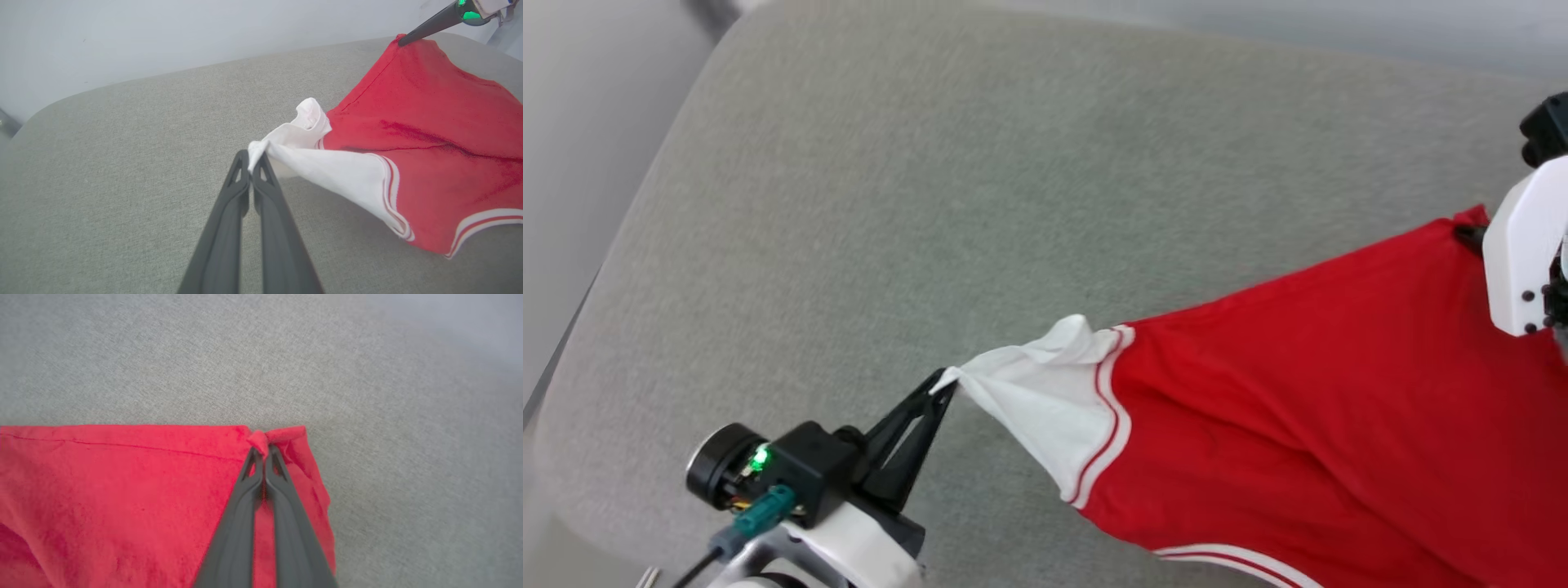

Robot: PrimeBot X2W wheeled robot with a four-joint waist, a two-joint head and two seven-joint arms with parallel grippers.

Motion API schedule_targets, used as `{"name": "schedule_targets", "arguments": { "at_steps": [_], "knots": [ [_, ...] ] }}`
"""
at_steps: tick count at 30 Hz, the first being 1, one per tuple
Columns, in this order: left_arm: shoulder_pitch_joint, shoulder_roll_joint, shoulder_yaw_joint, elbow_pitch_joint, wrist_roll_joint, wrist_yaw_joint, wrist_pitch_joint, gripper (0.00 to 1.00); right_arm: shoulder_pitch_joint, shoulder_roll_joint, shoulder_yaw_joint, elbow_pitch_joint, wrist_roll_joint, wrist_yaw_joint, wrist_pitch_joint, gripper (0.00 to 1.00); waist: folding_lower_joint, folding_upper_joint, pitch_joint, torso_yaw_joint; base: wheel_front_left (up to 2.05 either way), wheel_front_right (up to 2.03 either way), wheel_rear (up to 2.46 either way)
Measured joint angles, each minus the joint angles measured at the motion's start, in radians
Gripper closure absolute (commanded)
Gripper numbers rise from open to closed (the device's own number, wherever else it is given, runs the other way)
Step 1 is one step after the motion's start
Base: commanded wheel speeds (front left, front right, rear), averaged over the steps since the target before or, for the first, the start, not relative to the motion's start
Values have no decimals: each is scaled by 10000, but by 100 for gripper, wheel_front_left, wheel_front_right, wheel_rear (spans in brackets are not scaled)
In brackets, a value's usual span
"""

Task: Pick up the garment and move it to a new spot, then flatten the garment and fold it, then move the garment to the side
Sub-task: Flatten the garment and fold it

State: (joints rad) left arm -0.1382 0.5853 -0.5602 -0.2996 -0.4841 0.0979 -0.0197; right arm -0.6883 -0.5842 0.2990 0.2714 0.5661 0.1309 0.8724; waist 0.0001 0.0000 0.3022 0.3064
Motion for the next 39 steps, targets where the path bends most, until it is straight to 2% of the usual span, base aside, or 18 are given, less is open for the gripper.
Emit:
{"name": "schedule_targets", "arguments": {
  "at_steps": [7,13,23,26,31,39],
  "knots": [
    [118,750,788,-738,-293,267,316,100,-255,-278,337,-562,644,0,-568,100,0,0,-1075,-1044,0,0,0],
    [41,1394,1735,-1513,-587,531,531,100,-302,-596,385,-1549,997,0,-1037,100,-1,0,-1832,-1962,0,0,0],
    [-1029,2479,3363,-2554,-934,683,913,100,-490,-681,-412,-3517,1143,2,-1546,100,-1,0,-2428,-3334,0,0,0],
    [-1570,2819,3756,-2826,-913,583,924,100,-489,-612,-692,-4067,999,2,-1565,100,-1,0,-2414,-3662,0,0,0],
    [-2592,2778,4263,-3093,-1317,518,826,100,-477,-359,-1003,-4688,671,0,-1649,100,-1,0,-2318,-4039,0,0,0],
    [-3941,2865,4642,-2775,-1459,520,999,100,-465,121,-1421,-5369,128,2,-1866,100,-1,0,-2316,-4337,0,0,0]
  ]
}}
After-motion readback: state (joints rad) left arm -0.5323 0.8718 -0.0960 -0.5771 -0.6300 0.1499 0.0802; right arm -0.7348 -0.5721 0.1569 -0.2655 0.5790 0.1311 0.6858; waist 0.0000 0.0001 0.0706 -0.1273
